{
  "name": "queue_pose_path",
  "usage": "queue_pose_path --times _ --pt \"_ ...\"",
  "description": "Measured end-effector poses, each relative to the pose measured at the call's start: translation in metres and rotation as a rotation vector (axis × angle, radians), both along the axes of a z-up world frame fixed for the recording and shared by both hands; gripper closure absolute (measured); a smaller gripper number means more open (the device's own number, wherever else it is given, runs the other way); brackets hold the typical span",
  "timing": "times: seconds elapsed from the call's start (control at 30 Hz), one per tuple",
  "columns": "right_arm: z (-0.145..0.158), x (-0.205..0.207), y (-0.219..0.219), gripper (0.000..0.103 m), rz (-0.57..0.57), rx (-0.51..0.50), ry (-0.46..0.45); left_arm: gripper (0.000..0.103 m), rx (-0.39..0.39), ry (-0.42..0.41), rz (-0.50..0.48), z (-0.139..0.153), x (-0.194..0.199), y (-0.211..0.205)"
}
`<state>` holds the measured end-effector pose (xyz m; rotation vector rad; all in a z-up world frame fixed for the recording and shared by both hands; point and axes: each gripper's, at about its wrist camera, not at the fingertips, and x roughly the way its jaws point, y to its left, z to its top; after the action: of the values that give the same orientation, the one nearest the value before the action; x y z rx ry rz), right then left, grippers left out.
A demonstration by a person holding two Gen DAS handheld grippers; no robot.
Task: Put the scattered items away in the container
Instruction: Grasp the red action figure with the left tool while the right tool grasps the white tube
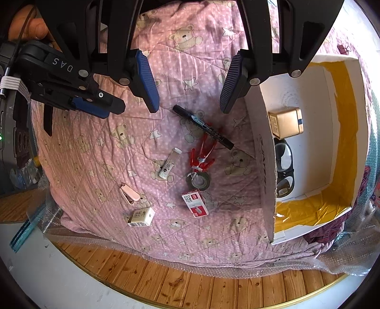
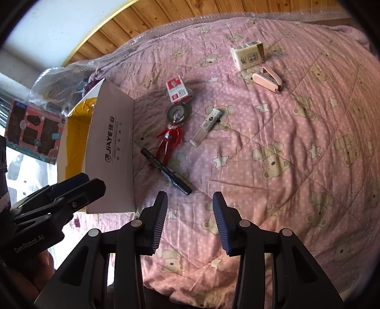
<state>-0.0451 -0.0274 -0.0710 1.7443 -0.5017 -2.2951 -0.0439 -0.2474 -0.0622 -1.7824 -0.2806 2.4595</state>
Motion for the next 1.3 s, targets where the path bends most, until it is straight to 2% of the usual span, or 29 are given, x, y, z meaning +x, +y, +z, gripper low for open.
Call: queue_pose_path --times 0.23,0.57,0.67,0.7,0.77,0.87,1.0,1.23,1.3 --pt "-0.009 -0.027 0.010 0.061 -0.022 -0.005 -0.013 0.048 0.009 -0.035 -0.017 -0.018 -0.031 0.006" --pt "-0.027 -0.092 0.061 0.061 -0.107 0.015 -0.017 0.048 0.036 -0.100 0.008 -0.047 -0.077 0.005" --pt "-0.038 -0.110 0.071 0.061 -0.112 -0.018 -0.044 0.048 0.035 -0.133 0.015 -0.060 -0.089 0.007" --pt "-0.044 -0.115 0.072 0.061 -0.109 -0.056 -0.063 0.048 0.033 -0.142 0.018 -0.064 -0.093 0.007" --pt "-0.056 -0.123 0.066 0.061 -0.094 -0.129 -0.105 0.048 0.022 -0.163 0.025 -0.074 -0.099 0.007" --pt "-0.070 -0.133 0.044 0.061 -0.047 -0.146 -0.144 0.048 0.010 -0.197 0.042 -0.090 -0.105 0.002" --pt "-0.085 -0.145 0.013 0.061 -0.001 -0.048 -0.177 0.048 0.016 -0.249 0.068 -0.111 -0.112 -0.005" --pt "-0.119 -0.156 -0.016 0.061 0.020 0.034 -0.269 0.048 0.027 -0.296 0.086 -0.138 -0.121 -0.012" --pt "-0.123 -0.157 -0.018 0.061 0.017 0.051 -0.249 0.048 0.035 -0.302 0.093 -0.143 -0.123 -0.015"
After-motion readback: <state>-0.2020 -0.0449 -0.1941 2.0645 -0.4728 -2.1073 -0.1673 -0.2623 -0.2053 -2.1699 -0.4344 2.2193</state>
